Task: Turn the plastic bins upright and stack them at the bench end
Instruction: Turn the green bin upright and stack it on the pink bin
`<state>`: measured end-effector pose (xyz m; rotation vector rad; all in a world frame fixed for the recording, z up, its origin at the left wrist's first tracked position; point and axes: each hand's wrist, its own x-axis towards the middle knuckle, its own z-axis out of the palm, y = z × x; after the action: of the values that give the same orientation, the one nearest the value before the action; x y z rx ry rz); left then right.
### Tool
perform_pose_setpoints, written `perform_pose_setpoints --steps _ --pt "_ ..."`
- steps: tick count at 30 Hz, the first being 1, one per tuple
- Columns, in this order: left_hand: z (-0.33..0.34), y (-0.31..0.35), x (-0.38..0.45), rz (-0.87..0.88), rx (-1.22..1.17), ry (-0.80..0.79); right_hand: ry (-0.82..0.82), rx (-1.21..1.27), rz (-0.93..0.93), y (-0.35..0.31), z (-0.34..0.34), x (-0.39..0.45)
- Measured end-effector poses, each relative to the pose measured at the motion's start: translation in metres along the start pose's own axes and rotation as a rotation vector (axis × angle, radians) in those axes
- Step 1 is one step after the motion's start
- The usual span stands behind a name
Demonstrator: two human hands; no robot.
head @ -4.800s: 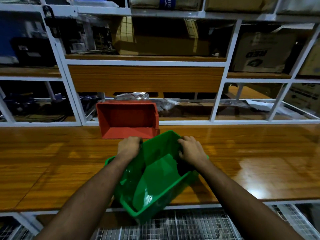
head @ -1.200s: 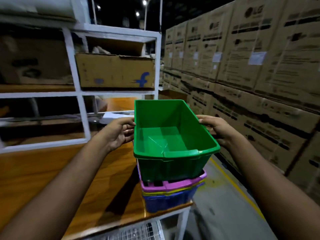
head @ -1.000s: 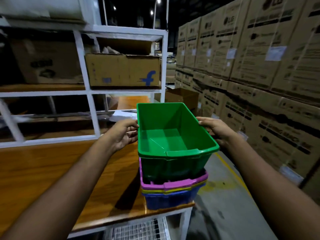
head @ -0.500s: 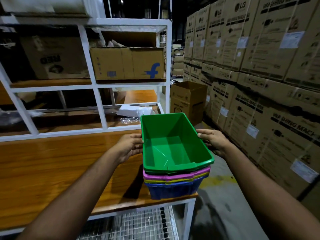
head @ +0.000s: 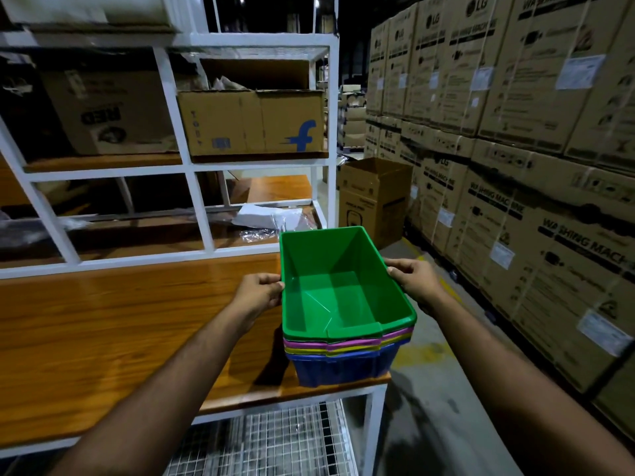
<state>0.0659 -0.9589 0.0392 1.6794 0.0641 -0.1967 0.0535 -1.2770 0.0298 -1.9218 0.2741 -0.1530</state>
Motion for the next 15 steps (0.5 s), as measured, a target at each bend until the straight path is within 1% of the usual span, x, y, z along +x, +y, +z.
perform_pose_setpoints --steps 2,5,7,10,12,14,15 --pt "0.001 0.000 -0.002 0.010 0.033 0.010 0.010 -0.033 0.001 -0.002 0.000 -0.001" --pt "-0.004 -0.001 -0.007 0.009 0.092 -0.026 -0.014 -0.106 0.017 -0.009 -0.002 -0.006" --pt "-0.008 0.002 -0.012 0.012 0.101 -0.042 -0.005 -0.180 -0.025 -0.020 -0.003 -0.010" --pt "-0.018 0.007 -0.022 0.071 0.123 0.004 0.062 -0.376 -0.185 -0.040 0.005 -0.016" --pt "-0.028 0.007 -0.030 0.131 0.195 0.070 0.086 -0.479 -0.308 -0.055 0.021 -0.018" --pt "-0.047 0.000 -0.041 0.195 0.332 0.179 0.048 -0.563 -0.418 -0.068 0.049 -0.019" --pt "-0.060 -0.005 -0.049 0.225 0.446 0.243 0.020 -0.596 -0.463 -0.075 0.067 -0.022"
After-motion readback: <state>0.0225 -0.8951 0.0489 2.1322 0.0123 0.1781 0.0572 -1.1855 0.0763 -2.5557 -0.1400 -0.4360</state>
